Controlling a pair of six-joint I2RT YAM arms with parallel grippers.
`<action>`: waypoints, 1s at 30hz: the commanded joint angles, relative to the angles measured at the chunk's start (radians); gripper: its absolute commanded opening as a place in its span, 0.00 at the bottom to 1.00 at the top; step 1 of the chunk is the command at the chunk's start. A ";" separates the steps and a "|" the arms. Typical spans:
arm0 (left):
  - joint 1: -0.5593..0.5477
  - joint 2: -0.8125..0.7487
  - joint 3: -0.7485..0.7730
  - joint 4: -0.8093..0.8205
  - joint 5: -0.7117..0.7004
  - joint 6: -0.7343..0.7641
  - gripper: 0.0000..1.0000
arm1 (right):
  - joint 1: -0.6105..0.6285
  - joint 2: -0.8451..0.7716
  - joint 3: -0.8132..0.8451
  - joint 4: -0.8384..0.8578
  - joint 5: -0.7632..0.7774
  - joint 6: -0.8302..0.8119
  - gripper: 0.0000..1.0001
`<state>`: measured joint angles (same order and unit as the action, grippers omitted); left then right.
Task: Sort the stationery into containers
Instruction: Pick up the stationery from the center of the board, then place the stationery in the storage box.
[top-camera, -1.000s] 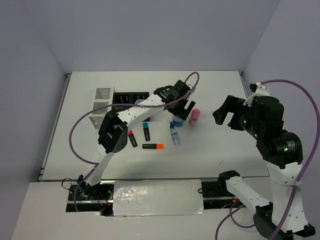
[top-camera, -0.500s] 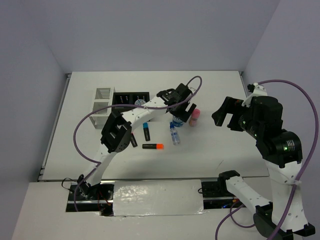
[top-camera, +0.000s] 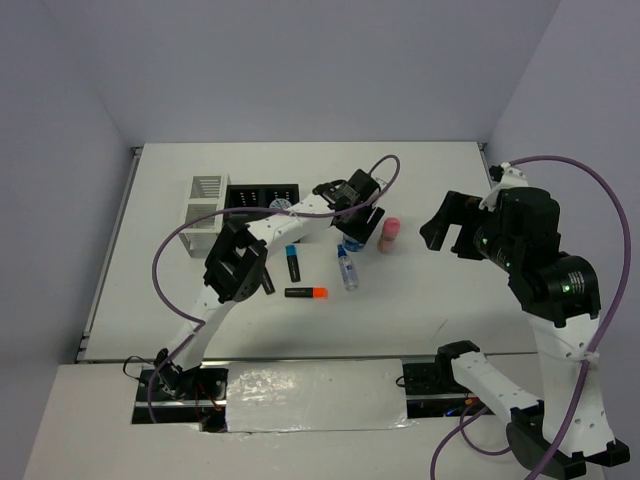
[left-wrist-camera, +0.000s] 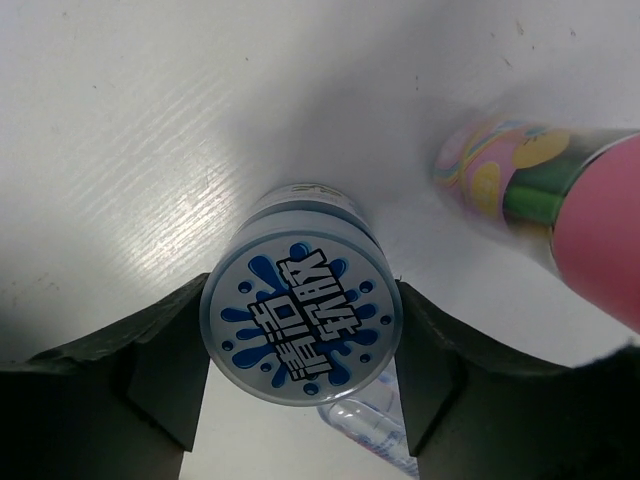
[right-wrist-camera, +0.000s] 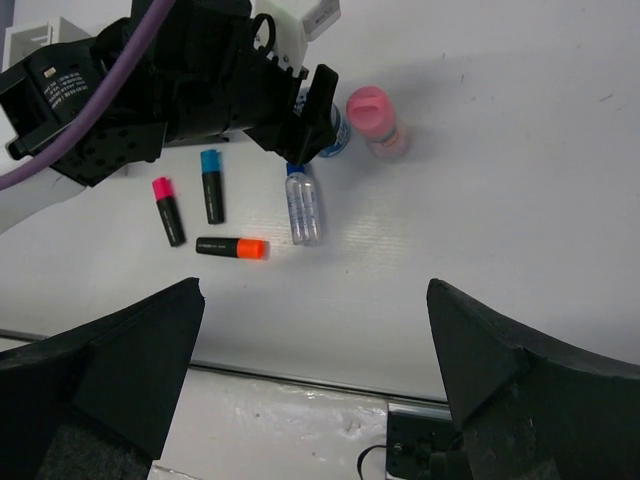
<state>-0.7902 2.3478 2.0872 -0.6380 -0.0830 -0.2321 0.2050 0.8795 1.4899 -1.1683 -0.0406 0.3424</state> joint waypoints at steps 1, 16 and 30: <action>0.020 -0.004 0.011 0.024 0.008 -0.003 0.41 | 0.004 0.012 0.020 0.030 -0.012 -0.017 1.00; 0.200 -0.291 0.076 -0.052 -0.034 -0.108 0.00 | 0.004 0.061 0.052 0.081 -0.042 -0.014 1.00; 0.330 -0.484 -0.033 -0.146 -0.055 -0.118 0.00 | 0.004 0.079 0.015 0.134 -0.097 0.013 1.00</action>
<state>-0.4606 1.8977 2.0842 -0.7906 -0.1368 -0.3443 0.2050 0.9619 1.5051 -1.0950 -0.1089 0.3470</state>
